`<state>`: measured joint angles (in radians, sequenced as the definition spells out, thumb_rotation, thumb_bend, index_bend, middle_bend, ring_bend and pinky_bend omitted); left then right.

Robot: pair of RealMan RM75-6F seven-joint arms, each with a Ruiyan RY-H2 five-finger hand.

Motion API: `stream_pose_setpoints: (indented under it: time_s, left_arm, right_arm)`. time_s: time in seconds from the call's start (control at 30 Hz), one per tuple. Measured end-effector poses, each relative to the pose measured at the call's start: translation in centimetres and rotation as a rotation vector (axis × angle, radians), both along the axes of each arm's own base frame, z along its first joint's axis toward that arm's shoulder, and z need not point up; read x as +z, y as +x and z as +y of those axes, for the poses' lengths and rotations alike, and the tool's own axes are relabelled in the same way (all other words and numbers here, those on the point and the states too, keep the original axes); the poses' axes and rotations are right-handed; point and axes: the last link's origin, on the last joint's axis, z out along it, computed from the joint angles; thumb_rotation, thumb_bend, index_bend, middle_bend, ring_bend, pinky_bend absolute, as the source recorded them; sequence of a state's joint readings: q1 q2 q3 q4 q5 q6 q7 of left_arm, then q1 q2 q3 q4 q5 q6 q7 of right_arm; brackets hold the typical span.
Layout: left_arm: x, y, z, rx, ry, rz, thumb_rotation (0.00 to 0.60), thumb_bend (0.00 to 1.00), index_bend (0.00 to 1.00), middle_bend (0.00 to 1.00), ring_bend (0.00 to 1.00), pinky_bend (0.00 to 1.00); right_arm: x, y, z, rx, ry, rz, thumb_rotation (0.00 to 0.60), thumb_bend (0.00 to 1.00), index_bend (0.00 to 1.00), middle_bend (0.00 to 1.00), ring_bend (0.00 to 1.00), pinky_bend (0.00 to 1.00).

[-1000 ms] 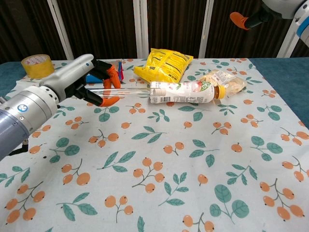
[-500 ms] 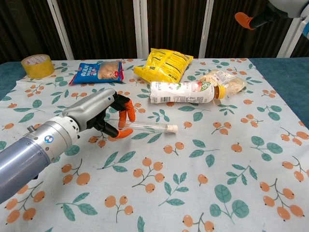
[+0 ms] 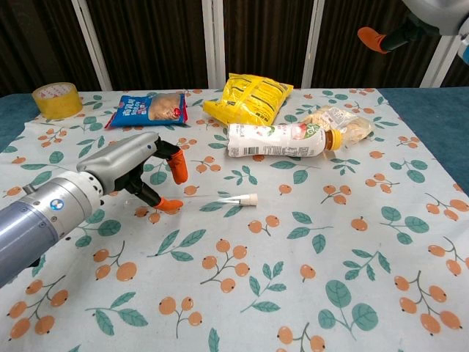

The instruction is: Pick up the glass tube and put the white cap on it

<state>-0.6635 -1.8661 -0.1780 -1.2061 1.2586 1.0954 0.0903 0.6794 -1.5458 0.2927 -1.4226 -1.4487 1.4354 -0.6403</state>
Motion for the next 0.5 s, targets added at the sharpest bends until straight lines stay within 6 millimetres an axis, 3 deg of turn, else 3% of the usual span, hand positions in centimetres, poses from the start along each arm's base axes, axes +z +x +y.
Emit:
stream_pose_setpoints:
  time_s: [0.33, 0.5]
  left_arm:
    - [2.5, -0.7, 0.0, 0.047, 0.034, -0.011, 0.6, 0.24, 0.42, 0.28, 0.08, 0.0]
    - [4.8, -0.8, -0.3, 0.075, 0.07, -0.064, 0.6, 0.24, 0.07, 0.16, 0.01, 0.0]
  right_arm:
    - [0.2, -0.3, 1.1, -0.016, 0.023, -0.018, 0.6, 0.4, 0.0, 0.0, 0.0, 0.0]
    - [0.7, -1.3, 2.5, -0.06, 0.057, -0.068, 0.6, 0.28, 0.0, 0.0, 0.0, 0.0]
